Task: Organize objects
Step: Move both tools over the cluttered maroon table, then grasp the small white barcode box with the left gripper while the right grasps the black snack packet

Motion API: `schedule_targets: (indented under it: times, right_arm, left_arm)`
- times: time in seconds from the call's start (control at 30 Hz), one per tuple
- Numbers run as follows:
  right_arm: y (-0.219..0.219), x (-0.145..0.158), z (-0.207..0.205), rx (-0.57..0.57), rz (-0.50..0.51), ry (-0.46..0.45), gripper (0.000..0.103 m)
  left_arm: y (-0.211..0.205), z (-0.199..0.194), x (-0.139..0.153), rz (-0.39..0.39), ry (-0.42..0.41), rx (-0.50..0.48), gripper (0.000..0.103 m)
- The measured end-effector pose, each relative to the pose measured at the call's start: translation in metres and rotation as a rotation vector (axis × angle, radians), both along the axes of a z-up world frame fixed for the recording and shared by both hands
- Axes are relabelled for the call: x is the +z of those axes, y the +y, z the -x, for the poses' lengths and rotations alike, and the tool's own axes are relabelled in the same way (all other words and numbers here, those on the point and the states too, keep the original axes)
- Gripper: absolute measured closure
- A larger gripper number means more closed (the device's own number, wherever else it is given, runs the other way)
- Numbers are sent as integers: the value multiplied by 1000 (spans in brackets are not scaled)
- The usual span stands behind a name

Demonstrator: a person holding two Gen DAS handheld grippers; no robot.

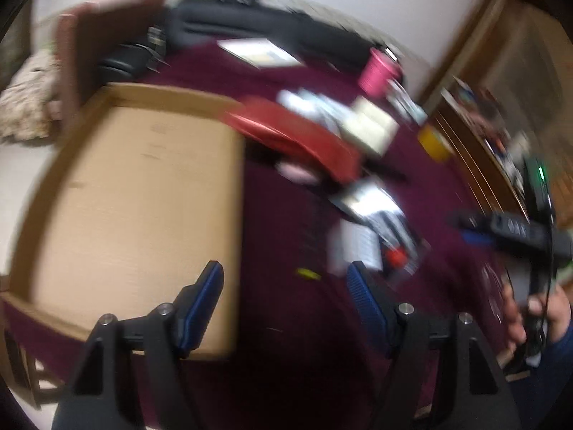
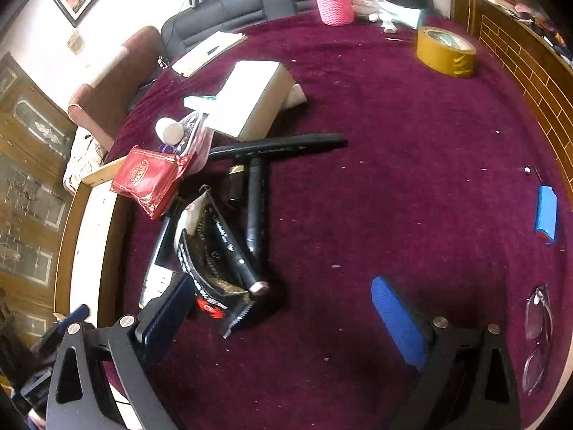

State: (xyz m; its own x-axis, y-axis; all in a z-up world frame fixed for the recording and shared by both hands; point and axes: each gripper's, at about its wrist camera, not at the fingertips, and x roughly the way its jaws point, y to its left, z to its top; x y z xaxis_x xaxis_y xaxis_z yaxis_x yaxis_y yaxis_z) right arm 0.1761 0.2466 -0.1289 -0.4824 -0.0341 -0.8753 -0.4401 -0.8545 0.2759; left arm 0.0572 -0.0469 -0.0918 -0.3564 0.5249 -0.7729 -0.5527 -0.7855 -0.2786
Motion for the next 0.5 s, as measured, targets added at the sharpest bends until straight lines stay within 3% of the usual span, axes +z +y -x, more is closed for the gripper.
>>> schedule_targets:
  times: [0.07,0.17,0.5]
  right_arm:
    - [4,1,-4,4,-1,-5,2]
    - [7,0,-7,10,2,-6,2]
    - [31,3,-24,-26,-4,8,2]
  left_arm:
    - [21,-9,-13,-32,-38,-28,32]
    - [44,-15,-20,7,-102,-44,32]
    - [104,-10,-37,126,-104,-77,33]
